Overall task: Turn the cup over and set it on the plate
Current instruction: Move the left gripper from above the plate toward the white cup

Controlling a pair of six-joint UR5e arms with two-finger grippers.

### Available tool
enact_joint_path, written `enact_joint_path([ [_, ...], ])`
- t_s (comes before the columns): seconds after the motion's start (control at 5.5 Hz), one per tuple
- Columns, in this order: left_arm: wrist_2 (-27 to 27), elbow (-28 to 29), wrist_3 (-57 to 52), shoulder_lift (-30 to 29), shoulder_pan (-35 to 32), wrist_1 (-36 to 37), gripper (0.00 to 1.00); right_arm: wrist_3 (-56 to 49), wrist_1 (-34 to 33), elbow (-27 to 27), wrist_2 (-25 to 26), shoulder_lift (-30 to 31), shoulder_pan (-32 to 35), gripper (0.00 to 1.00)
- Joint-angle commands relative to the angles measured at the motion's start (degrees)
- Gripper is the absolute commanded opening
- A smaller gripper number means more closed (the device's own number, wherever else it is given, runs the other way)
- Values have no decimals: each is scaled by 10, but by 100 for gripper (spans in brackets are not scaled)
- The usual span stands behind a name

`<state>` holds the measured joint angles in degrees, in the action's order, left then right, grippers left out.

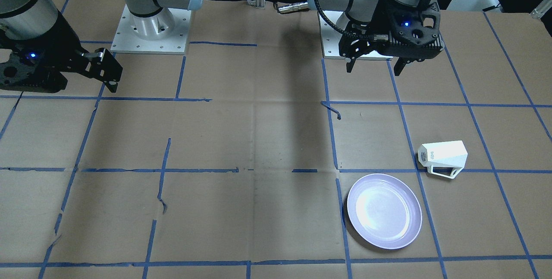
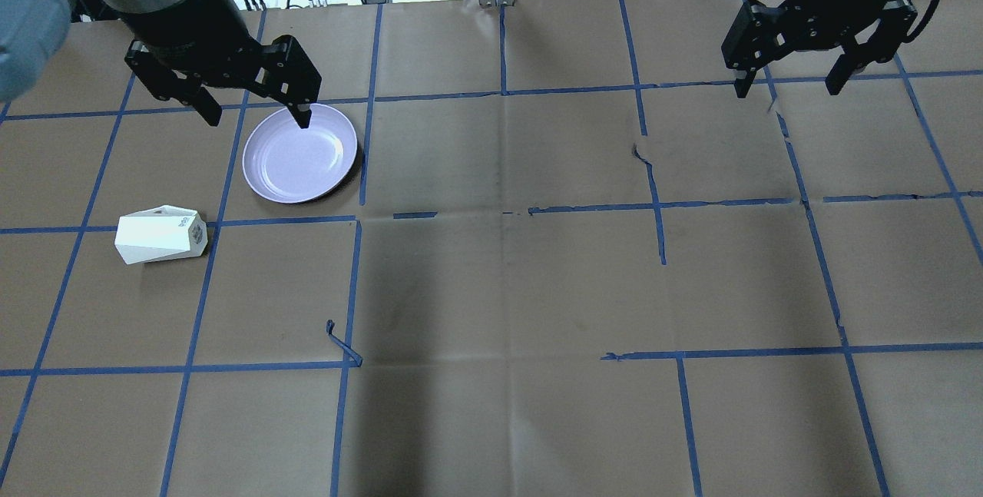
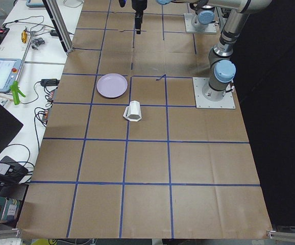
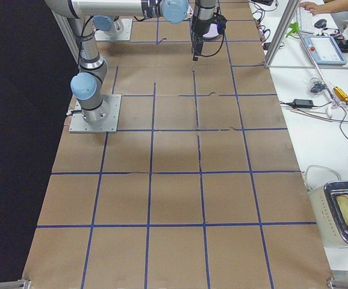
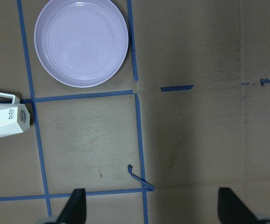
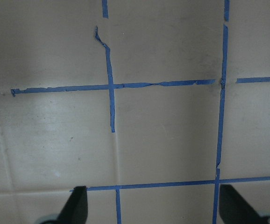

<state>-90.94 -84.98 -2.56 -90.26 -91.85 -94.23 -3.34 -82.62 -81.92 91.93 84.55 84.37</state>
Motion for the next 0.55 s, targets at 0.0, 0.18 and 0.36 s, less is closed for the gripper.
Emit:
enact_joint_path([
  [0.0, -4, -1, -4, 2, 8, 0, 98, 0, 0, 0, 0, 0, 0, 100],
  [0.18, -3, -1, -5, 3, 17, 0, 98, 0, 0, 0, 0, 0, 0, 100],
  [0.36, -1, -1, -64, 4, 46, -3, 98, 0, 0, 0, 0, 0, 0, 100],
])
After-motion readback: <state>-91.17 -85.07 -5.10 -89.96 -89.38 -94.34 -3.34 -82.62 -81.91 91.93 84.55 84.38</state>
